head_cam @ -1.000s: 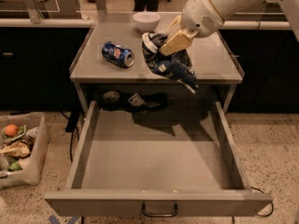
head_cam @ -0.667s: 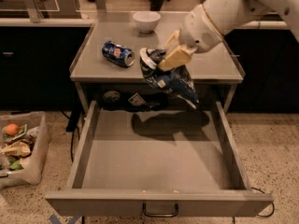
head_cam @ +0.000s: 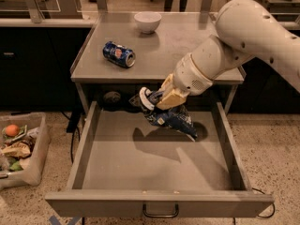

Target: Place blue chip bag into top drawer

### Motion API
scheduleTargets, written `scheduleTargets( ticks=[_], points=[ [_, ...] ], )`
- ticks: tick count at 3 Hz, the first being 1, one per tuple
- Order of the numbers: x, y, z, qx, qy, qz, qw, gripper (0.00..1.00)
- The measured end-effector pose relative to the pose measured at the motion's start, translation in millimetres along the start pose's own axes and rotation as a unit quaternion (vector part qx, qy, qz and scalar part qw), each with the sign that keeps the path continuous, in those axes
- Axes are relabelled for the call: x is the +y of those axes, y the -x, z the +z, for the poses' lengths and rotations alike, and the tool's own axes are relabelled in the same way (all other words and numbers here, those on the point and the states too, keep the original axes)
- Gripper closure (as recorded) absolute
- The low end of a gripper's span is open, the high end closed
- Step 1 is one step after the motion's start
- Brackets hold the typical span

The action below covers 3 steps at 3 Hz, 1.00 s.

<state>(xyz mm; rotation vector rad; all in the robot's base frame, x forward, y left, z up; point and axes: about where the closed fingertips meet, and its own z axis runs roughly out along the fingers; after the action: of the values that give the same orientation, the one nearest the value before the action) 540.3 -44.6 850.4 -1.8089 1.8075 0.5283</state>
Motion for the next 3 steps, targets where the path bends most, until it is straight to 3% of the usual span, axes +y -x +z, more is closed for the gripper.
scheduleTargets(
  ticks=[2, 3],
  points=[
    [-0.6, -2.7, 4.3, -0.002, -0.007, 0.009, 0.9999, 1.00],
    [12.0, -20.1, 32.0, -0.019, -0.014, 0.029, 0.9993, 1.00]
  ],
)
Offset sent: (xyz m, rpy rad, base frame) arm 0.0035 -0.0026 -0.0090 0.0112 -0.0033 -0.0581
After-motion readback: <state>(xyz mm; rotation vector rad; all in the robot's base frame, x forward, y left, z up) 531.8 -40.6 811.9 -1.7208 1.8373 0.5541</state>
